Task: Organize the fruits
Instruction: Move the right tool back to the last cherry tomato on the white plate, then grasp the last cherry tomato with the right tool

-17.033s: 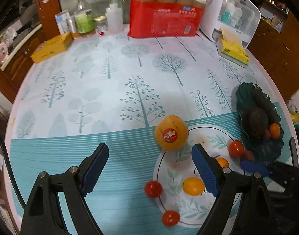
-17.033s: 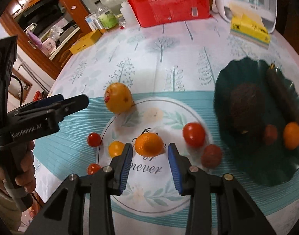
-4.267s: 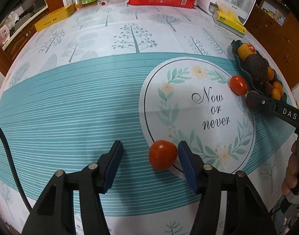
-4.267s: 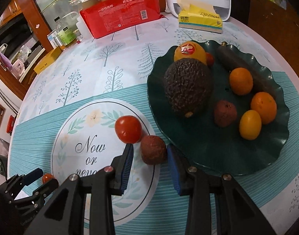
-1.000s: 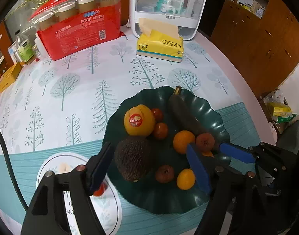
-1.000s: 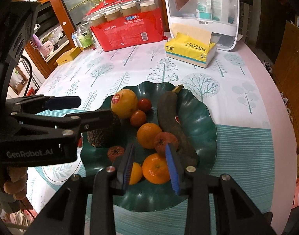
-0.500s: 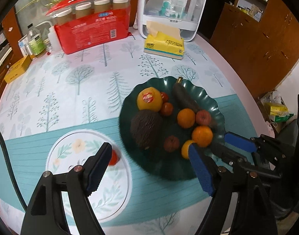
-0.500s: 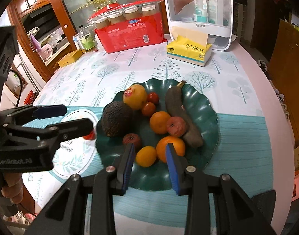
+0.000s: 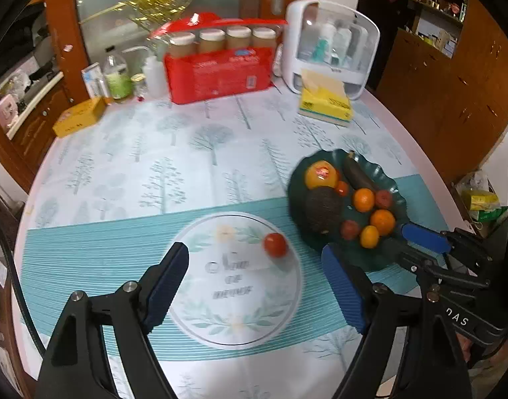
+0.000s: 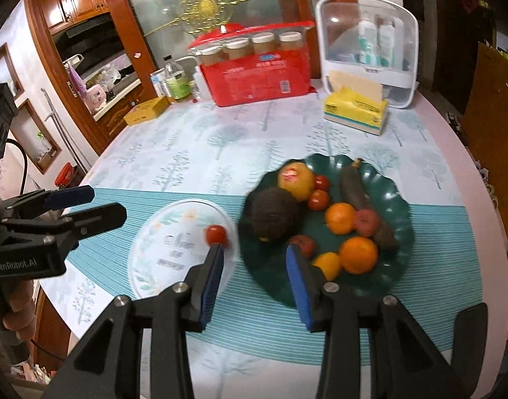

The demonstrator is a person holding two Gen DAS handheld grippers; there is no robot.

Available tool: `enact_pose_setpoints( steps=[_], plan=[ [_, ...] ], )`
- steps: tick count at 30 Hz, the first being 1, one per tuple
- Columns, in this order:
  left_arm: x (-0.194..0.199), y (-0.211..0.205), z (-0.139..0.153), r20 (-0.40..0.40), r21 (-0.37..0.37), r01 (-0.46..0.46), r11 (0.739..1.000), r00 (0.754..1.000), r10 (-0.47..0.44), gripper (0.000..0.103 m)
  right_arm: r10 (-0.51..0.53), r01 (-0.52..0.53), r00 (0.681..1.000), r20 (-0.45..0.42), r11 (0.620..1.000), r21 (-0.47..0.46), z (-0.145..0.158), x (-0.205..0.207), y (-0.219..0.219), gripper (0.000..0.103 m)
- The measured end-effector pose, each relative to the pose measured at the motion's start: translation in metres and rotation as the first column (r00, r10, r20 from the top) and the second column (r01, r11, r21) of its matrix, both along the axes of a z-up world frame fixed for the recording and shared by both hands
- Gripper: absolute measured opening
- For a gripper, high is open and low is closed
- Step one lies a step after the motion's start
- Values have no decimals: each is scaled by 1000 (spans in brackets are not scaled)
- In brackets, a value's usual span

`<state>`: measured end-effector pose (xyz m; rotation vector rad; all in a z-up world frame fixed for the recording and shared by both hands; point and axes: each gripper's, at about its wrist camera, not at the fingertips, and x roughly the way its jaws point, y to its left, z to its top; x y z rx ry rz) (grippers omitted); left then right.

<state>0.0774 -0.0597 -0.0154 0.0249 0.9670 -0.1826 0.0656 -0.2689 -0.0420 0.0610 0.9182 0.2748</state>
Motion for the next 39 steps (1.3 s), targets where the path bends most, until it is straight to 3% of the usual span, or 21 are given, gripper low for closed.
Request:
enact_pose_setpoints(
  steps=[7, 26, 39],
  plan=[
    [-2, 36, 3, 43, 23, -11, 1000, 999, 10, 90, -12, 12, 1000, -5, 1000, 13, -4, 2, 40, 43],
    [57, 78, -98, -91, -11, 38, 999, 995, -39, 90, -206, 213, 969, -135, 976, 40, -99, 39, 88, 43],
    [84, 93, -127, -127, -50, 36, 998, 991, -42, 90, -282, 281, 953, -115, 959, -25, -127, 67, 103, 43]
  ],
)
